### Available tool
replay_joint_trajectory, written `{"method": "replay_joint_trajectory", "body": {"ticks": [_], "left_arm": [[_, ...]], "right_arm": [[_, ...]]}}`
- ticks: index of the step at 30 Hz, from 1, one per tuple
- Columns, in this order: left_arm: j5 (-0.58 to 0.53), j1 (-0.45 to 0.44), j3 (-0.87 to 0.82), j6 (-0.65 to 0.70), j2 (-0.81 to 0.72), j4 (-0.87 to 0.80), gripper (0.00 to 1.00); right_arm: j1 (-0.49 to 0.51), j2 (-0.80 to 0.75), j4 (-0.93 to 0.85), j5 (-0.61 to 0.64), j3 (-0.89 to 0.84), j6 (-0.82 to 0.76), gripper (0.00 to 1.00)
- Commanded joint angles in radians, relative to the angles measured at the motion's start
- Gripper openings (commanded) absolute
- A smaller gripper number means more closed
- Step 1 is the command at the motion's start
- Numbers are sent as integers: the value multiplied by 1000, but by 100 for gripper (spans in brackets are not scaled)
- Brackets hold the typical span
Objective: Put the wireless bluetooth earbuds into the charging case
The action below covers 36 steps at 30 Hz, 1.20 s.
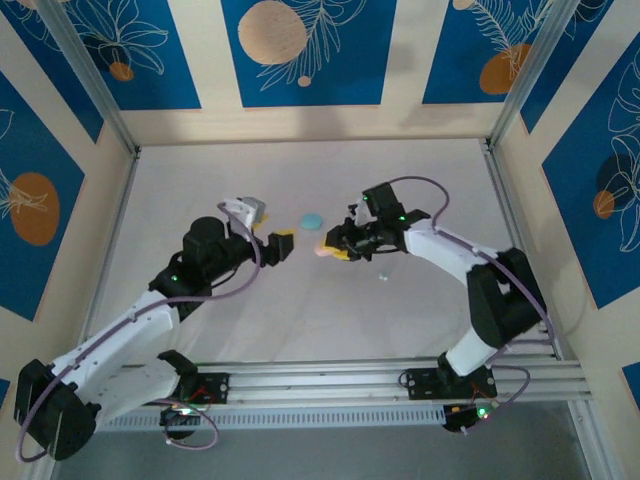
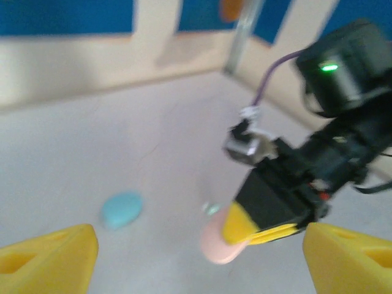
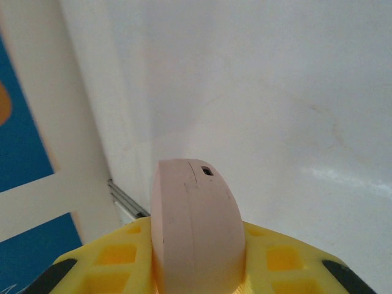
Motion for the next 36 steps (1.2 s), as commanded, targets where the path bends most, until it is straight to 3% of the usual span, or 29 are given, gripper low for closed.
{"method": "replay_joint_trajectory", "body": {"ticks": [1,6,18,25,36], "left_arm": [[-84,76,53,-146,8,-228,89],[-139,114,43,-160,-58,-275,100],[-179,116,-35,-116,-177,-182,100],[-189,117,-52,-130,-195,-148,100],[-167,116,-48,-152,-175,-94,100]], "right_arm": [[24,86,-2,41,82,-15,20],[39,237,10,44,206,-7,21],[55,528,70,26,429,97,23],[63,561,19,42,449,80,28],[69,461,-111,128,418,7,54]]}}
